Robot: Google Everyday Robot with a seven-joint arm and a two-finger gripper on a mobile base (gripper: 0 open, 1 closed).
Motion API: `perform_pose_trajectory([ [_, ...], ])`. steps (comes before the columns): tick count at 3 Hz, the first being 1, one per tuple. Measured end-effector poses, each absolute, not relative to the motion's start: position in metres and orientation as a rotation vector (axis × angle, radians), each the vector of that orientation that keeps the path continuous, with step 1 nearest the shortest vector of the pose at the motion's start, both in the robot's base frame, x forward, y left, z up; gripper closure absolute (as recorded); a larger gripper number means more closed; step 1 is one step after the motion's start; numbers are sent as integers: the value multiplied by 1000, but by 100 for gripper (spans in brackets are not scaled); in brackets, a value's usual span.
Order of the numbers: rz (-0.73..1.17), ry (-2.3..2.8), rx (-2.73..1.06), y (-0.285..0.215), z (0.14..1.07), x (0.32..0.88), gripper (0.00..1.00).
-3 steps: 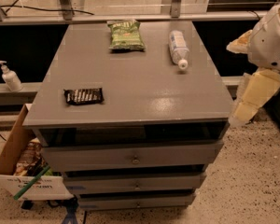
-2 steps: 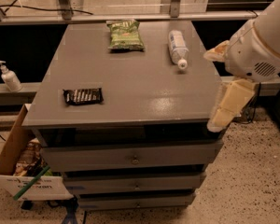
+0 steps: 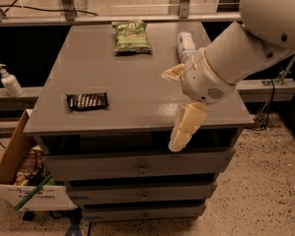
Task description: Pick rxbar chocolate
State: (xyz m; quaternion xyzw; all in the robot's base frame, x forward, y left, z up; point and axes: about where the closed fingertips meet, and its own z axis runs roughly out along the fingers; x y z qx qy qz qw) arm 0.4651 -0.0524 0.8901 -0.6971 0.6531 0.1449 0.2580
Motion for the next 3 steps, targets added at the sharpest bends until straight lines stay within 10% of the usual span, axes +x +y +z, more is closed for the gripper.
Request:
perform_pose_trajectory([
  [3, 538, 1607, -1923, 21, 884, 468, 0],
])
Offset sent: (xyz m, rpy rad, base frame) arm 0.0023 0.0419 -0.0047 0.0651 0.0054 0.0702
